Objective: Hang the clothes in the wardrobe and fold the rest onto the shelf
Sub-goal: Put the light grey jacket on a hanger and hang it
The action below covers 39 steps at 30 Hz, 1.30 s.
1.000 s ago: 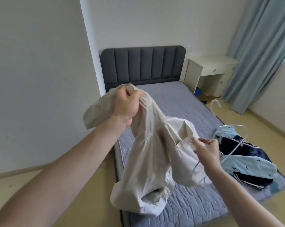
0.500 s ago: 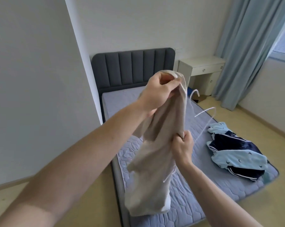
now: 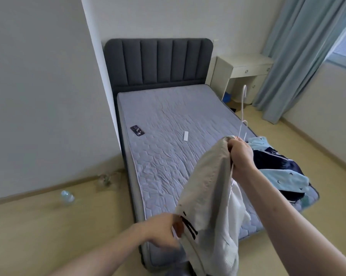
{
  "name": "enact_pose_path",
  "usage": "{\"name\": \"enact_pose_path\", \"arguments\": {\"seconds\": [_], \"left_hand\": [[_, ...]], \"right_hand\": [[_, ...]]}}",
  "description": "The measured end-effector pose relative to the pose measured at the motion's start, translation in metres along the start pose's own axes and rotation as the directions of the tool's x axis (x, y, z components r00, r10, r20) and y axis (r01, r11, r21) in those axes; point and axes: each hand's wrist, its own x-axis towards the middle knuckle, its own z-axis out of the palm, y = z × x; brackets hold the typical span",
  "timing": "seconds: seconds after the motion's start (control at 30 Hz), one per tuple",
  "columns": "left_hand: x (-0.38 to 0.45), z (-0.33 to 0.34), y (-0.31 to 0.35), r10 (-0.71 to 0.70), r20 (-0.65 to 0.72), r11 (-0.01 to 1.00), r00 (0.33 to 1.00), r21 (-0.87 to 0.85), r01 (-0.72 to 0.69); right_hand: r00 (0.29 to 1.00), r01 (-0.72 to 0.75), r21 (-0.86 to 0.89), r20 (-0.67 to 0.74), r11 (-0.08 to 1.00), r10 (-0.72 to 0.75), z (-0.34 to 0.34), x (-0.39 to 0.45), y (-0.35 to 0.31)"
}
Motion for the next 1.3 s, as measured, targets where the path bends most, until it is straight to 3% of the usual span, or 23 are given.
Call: {"name": "enact_pose_path", "arguments": {"seconds": [0.1,0.17,0.23,0.33,0.47,0.63,0.77,0.87,0.97,1.07,1.2,1.3], "left_hand": [[0.023,0.034,0.006,0.037,0.012,0.966,0.999,-0.256,-0.032],[0.037,0.037,0.013,-0.010,-0.138,0.825,0.990,-0.561,-0.070],[0.046,0.029,0.018,-0.094,-0.295,0.668,0.951,-0.727,-0.159],[0.045,0.002,0.026,-0.144,-0.486,0.637,0.862,-0.712,-0.295],[0.028,-0.048,0.031,-0.194,-0.614,0.640,0.765,-0.671,-0.375],[-0.004,-0.135,0.060,-0.181,-0.730,0.627,0.659,-0.602,-0.495],[-0.012,-0.168,0.091,-0.222,-0.707,0.551,0.672,-0.659,-0.512],[-0.018,-0.189,0.102,-0.336,-0.606,0.356,0.721,-0.790,-0.498],[-0.022,-0.205,0.102,-0.370,-0.494,0.206,0.787,-0.870,-0.449],[-0.026,-0.219,0.097,-0.396,-0.482,0.190,0.782,-0.876,-0.444],[-0.032,-0.231,0.084,-0.381,-0.499,0.250,0.779,-0.866,-0.433],[-0.033,-0.235,0.075,-0.310,-0.489,0.267,0.815,-0.868,-0.420]], "right_hand": [[1.000,0.008,-0.013,0.016,1.000,-0.008,0.004,-0.003,0.000],[1.000,0.006,-0.019,0.020,1.000,-0.006,0.004,-0.003,-0.001],[1.000,0.011,-0.041,0.009,0.999,-0.011,0.001,-0.001,-0.005],[1.000,0.011,-0.012,-0.014,1.000,-0.011,-0.008,0.005,-0.009],[1.000,0.004,-0.020,-0.028,1.000,-0.004,-0.016,0.017,-0.012],[0.997,0.061,-0.308,-0.031,0.949,-0.074,-0.033,0.040,-0.010],[0.978,0.168,-0.593,0.001,0.788,-0.208,-0.036,0.031,0.010],[0.954,0.286,-0.582,0.099,0.761,-0.283,-0.036,-0.007,0.040],[0.950,0.276,-0.514,0.274,0.812,-0.150,-0.033,-0.054,0.084],[0.938,0.234,-0.477,0.339,0.847,-0.069,-0.021,-0.080,0.123],[0.901,0.374,-0.330,0.353,0.867,-0.254,0.001,-0.080,0.118],[0.835,0.513,-0.216,0.351,0.831,-0.424,0.022,-0.065,0.081]]}}
